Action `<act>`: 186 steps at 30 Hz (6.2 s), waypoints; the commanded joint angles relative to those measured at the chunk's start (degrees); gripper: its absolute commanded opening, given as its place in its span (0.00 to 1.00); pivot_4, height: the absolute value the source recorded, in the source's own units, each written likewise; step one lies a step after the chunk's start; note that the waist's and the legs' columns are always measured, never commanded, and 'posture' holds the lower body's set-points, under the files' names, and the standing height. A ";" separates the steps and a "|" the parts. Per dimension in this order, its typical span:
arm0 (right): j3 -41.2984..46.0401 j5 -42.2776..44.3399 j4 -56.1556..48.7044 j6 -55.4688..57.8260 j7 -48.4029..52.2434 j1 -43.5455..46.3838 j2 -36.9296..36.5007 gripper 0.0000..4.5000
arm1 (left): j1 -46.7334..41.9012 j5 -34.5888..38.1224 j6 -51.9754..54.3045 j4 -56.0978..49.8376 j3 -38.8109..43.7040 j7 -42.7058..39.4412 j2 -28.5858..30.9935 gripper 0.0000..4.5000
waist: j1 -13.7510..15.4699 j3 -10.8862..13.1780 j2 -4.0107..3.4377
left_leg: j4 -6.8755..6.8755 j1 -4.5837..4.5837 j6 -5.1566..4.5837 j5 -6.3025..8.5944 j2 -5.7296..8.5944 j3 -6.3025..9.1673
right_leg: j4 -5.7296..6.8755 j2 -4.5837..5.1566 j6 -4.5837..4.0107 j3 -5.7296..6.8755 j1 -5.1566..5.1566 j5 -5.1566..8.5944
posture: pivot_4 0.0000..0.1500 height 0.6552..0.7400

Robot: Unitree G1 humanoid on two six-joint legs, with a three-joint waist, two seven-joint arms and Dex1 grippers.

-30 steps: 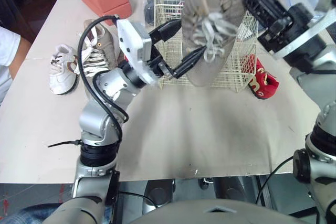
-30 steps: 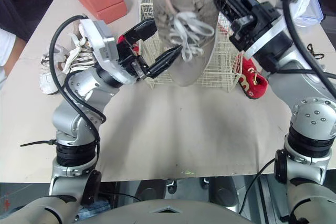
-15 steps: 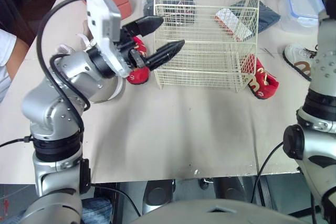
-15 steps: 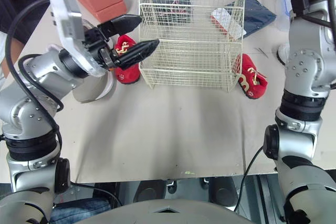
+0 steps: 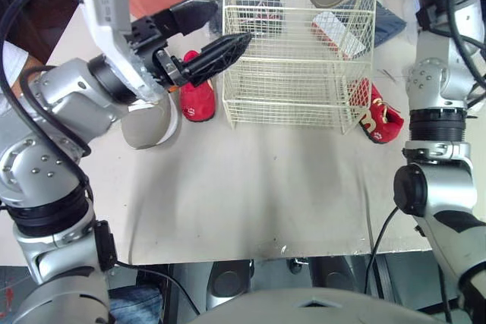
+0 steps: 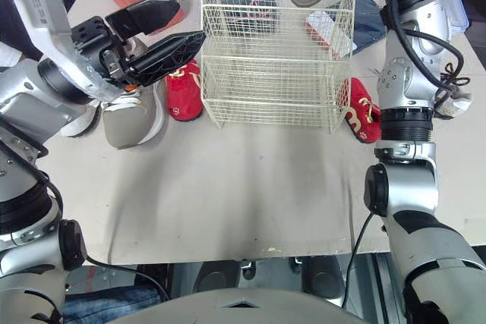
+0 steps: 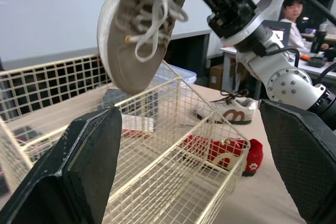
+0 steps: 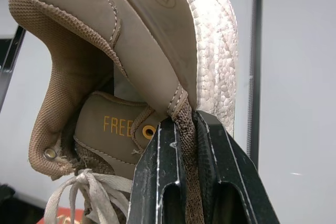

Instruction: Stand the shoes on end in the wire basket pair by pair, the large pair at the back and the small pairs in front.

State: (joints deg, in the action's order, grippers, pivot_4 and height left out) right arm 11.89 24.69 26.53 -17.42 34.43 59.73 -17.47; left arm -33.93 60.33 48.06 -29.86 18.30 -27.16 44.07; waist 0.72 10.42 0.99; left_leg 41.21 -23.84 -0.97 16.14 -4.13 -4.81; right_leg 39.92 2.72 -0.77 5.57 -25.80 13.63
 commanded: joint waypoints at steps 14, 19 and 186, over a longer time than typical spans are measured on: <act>0.39 -2.80 -7.49 5.85 -6.07 -8.43 0.77 0.00 | 4.16 -3.32 -4.43 0.24 4.37 -3.29 3.69 1.00 | 0.07 0.00 -0.01 | 0.01 0.00 0.01 0.00 0.00 0.02 | 0.04 0.04 0.00 0.03 0.00 0.00 | 1.00 0.36; 0.75 -2.48 -10.59 10.02 -8.41 -11.64 1.27 0.00 | 4.74 -4.25 -5.16 0.66 3.90 -4.37 3.46 1.00 | 0.07 0.00 -0.01 | 0.01 -0.01 0.01 0.00 0.01 0.02 | 0.03 0.04 0.00 0.04 0.00 0.00 | 1.00 0.36; 4.96 13.79 -54.43 33.38 -2.35 -39.63 -9.64 1.00 | -38.70 -67.27 -79.90 67.77 -13.00 25.41 -29.80 0.13 | 0.08 0.01 1.02 | 0.94 -0.98 -0.06 0.03 0.46 -0.04 | 0.97 0.34 0.00 0.60 -0.81 0.00 | 1.00 0.36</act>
State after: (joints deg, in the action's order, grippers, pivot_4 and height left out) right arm 14.76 38.35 -25.43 17.41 32.47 19.94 -26.52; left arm -71.66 -5.57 -28.96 40.01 6.04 -4.10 14.52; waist 0.80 10.43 2.02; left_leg 42.15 -24.82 -1.02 16.17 -3.67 -4.83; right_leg 40.88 3.05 -0.77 6.19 -26.61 13.63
